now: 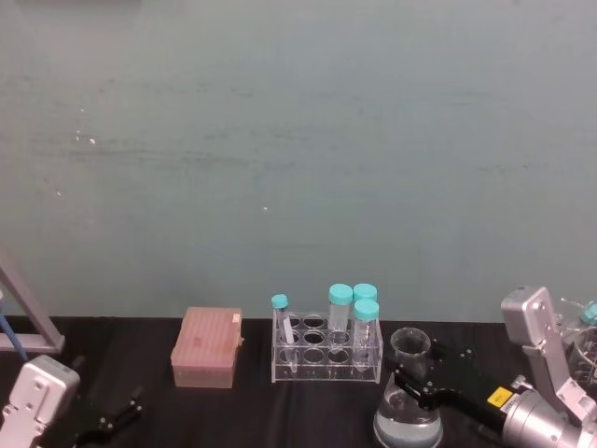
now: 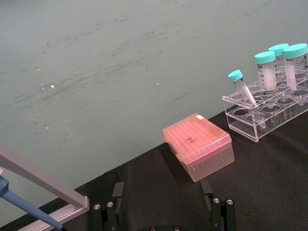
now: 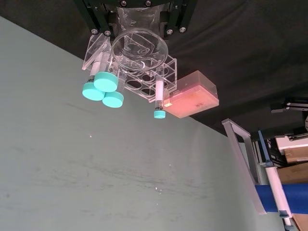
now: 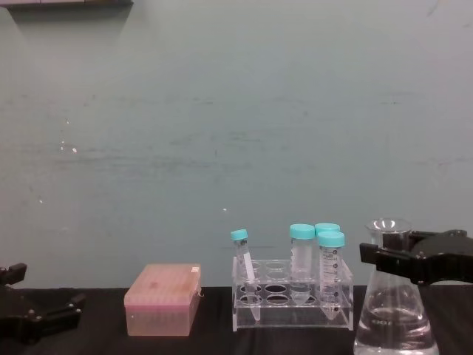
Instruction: Pick up the beaker with the right gripper, shake it three times, and then put it down.
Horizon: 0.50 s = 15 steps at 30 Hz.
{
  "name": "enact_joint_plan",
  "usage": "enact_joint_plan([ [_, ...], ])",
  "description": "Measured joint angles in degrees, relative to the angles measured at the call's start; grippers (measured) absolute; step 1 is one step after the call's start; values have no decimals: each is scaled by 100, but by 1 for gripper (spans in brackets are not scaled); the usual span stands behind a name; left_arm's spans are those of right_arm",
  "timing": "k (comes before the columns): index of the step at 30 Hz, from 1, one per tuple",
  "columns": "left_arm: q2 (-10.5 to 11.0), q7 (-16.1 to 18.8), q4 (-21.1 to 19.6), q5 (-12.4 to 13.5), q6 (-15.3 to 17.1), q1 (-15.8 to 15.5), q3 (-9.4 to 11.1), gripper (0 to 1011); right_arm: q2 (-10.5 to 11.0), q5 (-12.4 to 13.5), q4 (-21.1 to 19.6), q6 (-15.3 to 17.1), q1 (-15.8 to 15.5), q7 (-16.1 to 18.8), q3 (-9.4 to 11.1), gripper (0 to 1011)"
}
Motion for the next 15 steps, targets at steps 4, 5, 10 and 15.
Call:
enact_joint_plan([
  [4, 0, 0, 0, 0, 0, 0, 0, 1000, -8, 63, 29, 41, 6, 9, -46, 453],
  [5, 0, 0, 0, 0, 0, 0, 0, 1000, -7, 75, 32, 57, 7, 10, -65, 453],
  [10, 0, 0, 0, 0, 0, 0, 0, 1000, 3, 116, 31, 81, 1, 14, -116, 453],
  [15, 0, 0, 0, 0, 0, 0, 0, 1000, 10, 151, 32, 78, -9, 13, -150, 453],
])
